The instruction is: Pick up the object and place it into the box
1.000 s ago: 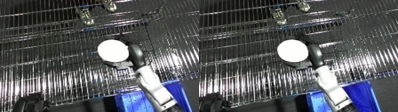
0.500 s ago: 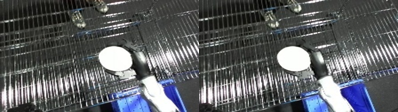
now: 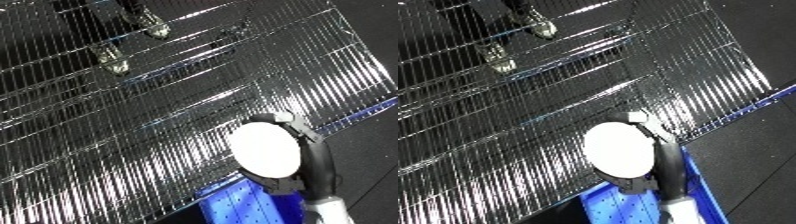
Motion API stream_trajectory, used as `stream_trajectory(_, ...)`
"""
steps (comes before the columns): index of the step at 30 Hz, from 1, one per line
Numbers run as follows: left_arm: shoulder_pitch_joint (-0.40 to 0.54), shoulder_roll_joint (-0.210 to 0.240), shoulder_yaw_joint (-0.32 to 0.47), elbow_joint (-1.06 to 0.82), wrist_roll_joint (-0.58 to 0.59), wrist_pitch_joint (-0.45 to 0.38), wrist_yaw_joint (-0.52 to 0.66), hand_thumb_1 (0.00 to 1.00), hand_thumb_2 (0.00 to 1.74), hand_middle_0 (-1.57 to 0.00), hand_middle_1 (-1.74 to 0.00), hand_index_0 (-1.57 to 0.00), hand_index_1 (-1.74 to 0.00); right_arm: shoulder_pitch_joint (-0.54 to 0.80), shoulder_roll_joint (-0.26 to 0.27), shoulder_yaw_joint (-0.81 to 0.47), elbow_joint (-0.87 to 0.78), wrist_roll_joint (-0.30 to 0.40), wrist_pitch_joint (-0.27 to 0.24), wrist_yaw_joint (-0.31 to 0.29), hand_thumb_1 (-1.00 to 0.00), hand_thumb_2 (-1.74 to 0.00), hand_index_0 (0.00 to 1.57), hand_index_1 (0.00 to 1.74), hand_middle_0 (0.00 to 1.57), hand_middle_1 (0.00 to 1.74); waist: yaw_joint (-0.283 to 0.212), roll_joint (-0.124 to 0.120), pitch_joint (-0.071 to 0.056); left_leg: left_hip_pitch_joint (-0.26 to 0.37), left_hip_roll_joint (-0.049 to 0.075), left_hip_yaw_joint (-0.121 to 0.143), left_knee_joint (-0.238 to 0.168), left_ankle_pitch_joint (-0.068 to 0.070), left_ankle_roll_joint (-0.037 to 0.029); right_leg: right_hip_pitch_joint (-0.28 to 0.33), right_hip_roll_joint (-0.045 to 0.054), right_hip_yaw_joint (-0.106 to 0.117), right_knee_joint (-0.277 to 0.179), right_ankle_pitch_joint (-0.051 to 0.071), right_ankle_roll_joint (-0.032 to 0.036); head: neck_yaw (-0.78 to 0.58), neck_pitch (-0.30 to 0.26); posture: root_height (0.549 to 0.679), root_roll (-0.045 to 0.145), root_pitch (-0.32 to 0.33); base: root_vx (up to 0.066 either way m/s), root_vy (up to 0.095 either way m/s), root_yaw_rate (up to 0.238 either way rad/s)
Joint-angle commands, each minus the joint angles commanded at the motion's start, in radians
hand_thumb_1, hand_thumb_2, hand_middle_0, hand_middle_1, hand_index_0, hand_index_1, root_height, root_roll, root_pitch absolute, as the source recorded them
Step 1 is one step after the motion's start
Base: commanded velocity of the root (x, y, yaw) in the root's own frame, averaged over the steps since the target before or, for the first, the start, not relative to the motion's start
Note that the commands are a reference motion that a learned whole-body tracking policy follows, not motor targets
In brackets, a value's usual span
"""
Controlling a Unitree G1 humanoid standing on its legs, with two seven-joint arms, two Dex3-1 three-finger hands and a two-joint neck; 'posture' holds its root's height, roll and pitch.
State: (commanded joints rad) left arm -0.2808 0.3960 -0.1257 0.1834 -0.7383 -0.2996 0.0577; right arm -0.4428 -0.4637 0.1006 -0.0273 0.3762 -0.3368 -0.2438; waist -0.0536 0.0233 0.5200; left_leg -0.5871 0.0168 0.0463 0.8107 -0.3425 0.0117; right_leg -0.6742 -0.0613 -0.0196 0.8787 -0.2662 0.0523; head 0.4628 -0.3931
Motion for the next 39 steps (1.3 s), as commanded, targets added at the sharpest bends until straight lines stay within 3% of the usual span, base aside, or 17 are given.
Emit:
stream_trajectory(8, 0.041, 0.000, 0.043, -0.012, 0.007, -0.023, 0.007, 1.00, 1.74, -1.57, -1.74, -1.57, -1.74, 0.158, -0.011, -0.100, -0.064, -0.029, -0.071, -0.058, -0.65, -1.13, 1.02, 1.13, 1.02, 1.13, -0.050, -0.003, 0.000, 0.053, 0.014, 0.033, -0.033, -0.007, 0.0013, 0.050, 0.0133, 0.026, -0.052, 0.008, 0.0026, 0.076, -0.042, 0.631, 0.058, 0.108, -0.043, 0.032, -0.177)
stream_trajectory(14, 0.089, -0.025, 0.062, -0.006, -0.008, -0.058, 0.010, 1.00, 1.74, -1.57, -1.74, -1.57, -1.74, 0.273, -0.018, -0.156, -0.053, -0.008, -0.107, -0.094, -0.65, -1.13, 1.02, 1.13, 1.02, 1.13, -0.094, 0.016, 0.000, 0.108, 0.022, 0.068, -0.068, -0.005, -0.0048, 0.086, 0.0128, 0.048, -0.083, 0.006, 0.0006, 0.160, -0.112, 0.636, 0.071, 0.097, -0.003, 0.100, -0.172)
stream_trajectory(19, 0.135, -0.048, 0.067, 0.004, -0.030, -0.096, -0.004, 1.00, 1.74, -1.57, -1.74, -1.57, -1.74, 0.372, -0.008, -0.193, 0.017, 0.051, -0.176, -0.077, -0.65, -1.13, 1.02, 1.13, 1.02, 1.13, -0.126, 0.039, 0.000, 0.151, 0.019, 0.091, -0.094, -0.004, -0.0076, 0.110, 0.0087, 0.066, -0.104, 0.001, -0.0021, 0.181, -0.132, 0.639, 0.085, 0.087, 0.025, 0.094, -0.125)
stream_trajectory(28, 0.130, -0.054, 0.045, 0.020, -0.062, -0.117, -0.005, 1.00, 1.74, -1.57, -1.74, -1.57, -1.74, 0.402, -0.029, -0.209, 0.089, 0.112, -0.239, -0.045, -0.20, -0.35, 0.31, 0.35, 0.31, 0.35, -0.149, 0.059, 0.000, 0.185, 0.008, 0.104, -0.114, -0.005, -0.0093, 0.128, 0.0106, 0.077, -0.117, -0.010, -0.0108, 0.217, -0.153, 0.641, 0.098, 0.078, 0.003, 0.025, -0.030)
stream_trajectory(32, 0.126, -0.059, 0.038, 0.024, -0.064, -0.117, 0.001, 1.00, 1.74, -1.57, -1.74, -1.57, -1.74, 0.398, -0.033, -0.206, 0.100, 0.107, -0.242, -0.043, 0.00, 0.00, 0.00, 0.00, 0.00, 0.00, -0.150, 0.066, 0.000, 0.191, 0.004, 0.102, -0.119, 0.003, -0.0122, 0.132, 0.0128, 0.078, -0.113, -0.016, -0.0151, 0.213, -0.158, 0.640, 0.100, 0.075, 0.006, 0.001, 0.004)
stream_trajectory(39, 0.129, -0.058, 0.039, 0.027, -0.073, -0.116, -0.006, 1.00, 1.74, -1.57, -1.74, -1.57, -1.74, 0.405, -0.037, -0.206, 0.109, 0.118, -0.236, -0.032, 0.00, 0.00, 0.00, 0.00, 0.00, 0.00, -0.147, 0.073, 0.000, 0.199, 0.000, 0.095, -0.135, 0.021, -0.0171, 0.136, 0.0135, 0.076, -0.114, -0.021, -0.0202, 0.208, -0.161, 0.640, 0.104, 0.074, 0.005, -0.008, 0.027)
